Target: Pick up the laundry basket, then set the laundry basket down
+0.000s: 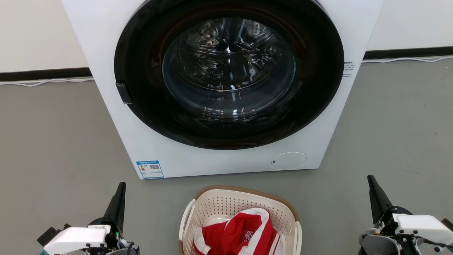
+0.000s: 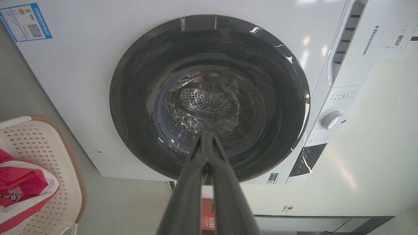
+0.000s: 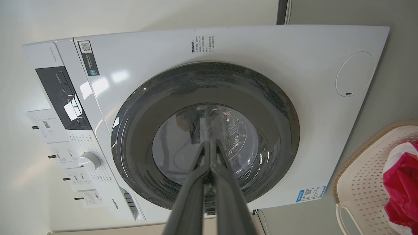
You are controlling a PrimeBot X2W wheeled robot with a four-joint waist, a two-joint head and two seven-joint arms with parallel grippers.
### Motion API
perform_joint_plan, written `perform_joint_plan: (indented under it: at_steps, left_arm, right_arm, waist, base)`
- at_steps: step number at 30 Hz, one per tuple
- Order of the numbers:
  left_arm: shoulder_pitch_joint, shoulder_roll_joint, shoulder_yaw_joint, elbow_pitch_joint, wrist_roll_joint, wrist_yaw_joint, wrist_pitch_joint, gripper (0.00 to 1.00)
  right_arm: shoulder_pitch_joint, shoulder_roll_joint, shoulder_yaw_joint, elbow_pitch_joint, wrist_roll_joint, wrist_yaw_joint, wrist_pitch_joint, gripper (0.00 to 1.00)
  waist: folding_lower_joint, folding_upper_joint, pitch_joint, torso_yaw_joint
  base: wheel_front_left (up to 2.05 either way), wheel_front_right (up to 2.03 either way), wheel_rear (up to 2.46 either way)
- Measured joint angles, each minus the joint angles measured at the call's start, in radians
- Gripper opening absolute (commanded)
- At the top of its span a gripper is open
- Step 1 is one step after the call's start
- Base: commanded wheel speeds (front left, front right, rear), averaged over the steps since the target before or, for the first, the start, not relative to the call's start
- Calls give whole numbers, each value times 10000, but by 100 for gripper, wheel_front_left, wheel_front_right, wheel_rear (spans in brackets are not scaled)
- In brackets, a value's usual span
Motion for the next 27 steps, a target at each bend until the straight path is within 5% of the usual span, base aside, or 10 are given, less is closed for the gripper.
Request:
perform_joint_plan:
  at_steps: [27]
  left_arm:
    - [0,0,0,0,0,0,0,0]
  right_arm:
    - [0,0,0,0,0,0,0,0]
  waist:
    - [0,0,0,0]
  base:
    - [0,0,0]
